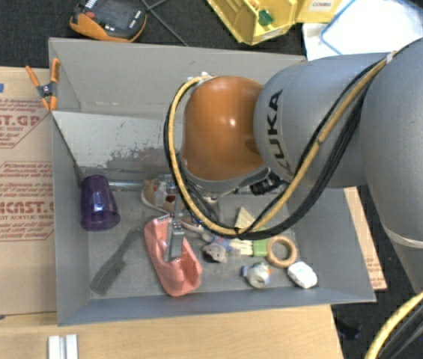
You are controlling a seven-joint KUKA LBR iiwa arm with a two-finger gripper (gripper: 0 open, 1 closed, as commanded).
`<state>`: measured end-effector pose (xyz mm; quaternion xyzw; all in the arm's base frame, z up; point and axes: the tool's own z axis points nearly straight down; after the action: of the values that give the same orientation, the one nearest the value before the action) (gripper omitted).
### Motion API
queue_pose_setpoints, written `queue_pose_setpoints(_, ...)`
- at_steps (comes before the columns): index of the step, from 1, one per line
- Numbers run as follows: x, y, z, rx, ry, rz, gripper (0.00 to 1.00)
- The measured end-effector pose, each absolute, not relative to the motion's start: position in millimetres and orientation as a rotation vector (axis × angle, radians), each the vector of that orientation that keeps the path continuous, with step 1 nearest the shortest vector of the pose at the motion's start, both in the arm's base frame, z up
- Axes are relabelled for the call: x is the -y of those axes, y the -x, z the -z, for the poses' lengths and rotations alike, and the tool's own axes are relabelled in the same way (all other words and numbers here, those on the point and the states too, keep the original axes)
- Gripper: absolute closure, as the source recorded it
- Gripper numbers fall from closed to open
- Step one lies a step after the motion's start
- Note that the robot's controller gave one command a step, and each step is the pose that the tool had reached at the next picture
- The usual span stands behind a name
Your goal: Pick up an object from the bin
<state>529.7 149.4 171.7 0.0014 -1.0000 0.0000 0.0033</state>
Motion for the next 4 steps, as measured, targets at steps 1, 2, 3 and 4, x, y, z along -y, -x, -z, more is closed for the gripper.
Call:
queue_pose_setpoints(1, -149, -531.7, -176, 3.143, -0.001, 0.002, 0.0)
queue_pose_setpoints(2, -215, -525.1, -79, 3.127, -0.311, -0.03, 0.0)
queue_pose_setpoints(3, -225, -519.3, -82, 3.125, -0.316, 0.003, 0.0)
queue_pose_setpoints(4, -245, -493.8, -100, 3.029, -0.814, -0.002, 0.0)
